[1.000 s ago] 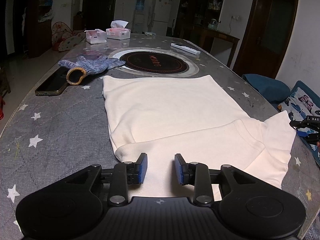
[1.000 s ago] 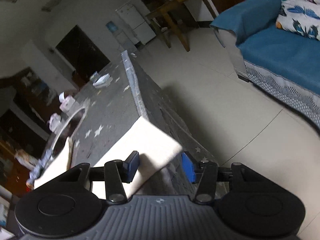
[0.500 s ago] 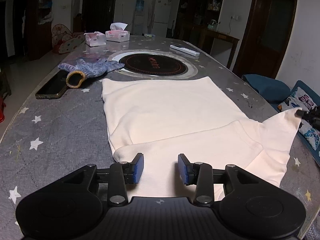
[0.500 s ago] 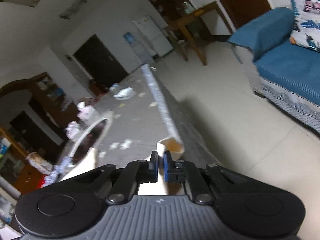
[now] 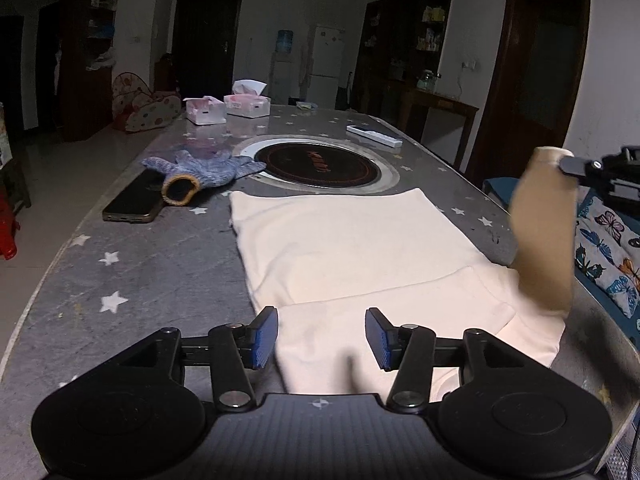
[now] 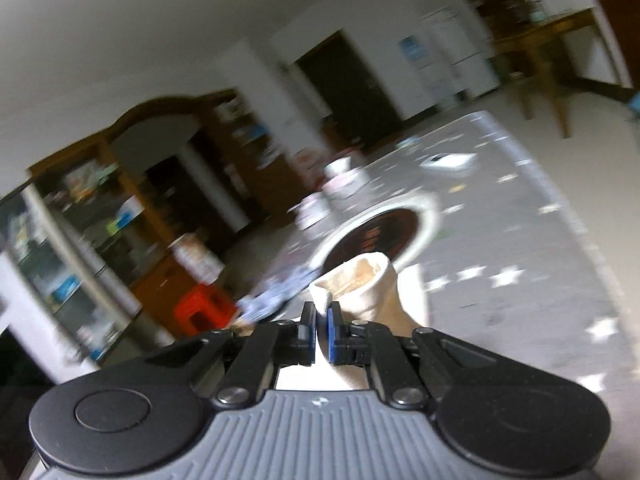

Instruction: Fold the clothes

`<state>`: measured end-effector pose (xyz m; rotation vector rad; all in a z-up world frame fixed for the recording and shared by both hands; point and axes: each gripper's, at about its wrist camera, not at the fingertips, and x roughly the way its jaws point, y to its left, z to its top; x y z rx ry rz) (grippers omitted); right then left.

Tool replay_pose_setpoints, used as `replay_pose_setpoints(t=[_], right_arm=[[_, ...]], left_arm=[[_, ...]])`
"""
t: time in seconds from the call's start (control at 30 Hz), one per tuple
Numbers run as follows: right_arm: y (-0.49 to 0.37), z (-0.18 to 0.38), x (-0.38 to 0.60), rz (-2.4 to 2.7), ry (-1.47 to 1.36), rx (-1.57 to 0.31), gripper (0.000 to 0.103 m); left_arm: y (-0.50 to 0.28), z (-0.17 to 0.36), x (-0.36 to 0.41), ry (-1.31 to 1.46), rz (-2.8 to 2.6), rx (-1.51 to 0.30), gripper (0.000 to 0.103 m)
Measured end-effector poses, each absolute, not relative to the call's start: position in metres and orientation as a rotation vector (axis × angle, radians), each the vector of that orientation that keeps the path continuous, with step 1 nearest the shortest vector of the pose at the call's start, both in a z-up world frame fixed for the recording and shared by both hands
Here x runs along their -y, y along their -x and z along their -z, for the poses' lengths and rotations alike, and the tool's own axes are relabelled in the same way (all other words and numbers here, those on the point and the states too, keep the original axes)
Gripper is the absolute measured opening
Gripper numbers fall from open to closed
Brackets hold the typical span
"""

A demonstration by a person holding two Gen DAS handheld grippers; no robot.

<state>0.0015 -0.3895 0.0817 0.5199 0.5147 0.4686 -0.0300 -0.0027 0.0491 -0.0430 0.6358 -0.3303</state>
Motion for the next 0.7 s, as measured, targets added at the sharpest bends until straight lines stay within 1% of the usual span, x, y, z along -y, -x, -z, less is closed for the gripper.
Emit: replay_pose_setpoints(t=[0.1,0.33,0.43,0.47,0.5,0.67,0.7], right_arm=[[-0.011,-0.079,0.351,-0.552,-0.485,-0.553,0.005],[-0.017,-0.066,0.283,-0.701,-0.411,-0.662,0.005],[-0.011,-0.062,0.268,-0.748,-0.394,-0.701,0.013],[-0.009,-0.062,0.265,-0.758,-0.387,-0.705,0.019],[-0.007,-0.064,0.264,-0.759,-0.377,-0.702,0.021],[-0.008,-0.083,0.282,-0.733,-0.319,-0.673,0.021],[-0.008,-0.087,0.289,-0.717,-0.295,-0.673,0.021]], left_arm=[[0.034,-0.049,-0.006,0.055,0.316,-0.633,0.054],[0.039,-0.047,-0.024,0.078,0.283,-0.63,0.054],[0.039,-0.046,-0.027,0.088,0.28,-0.633,0.054],[0.039,-0.046,-0.027,0.088,0.281,-0.633,0.054],[0.039,-0.046,-0.026,0.086,0.286,-0.632,0.054],[0.038,-0.05,-0.017,0.08,0.332,-0.616,0.054],[0.038,-0.051,-0.014,0.078,0.345,-0.613,0.053]])
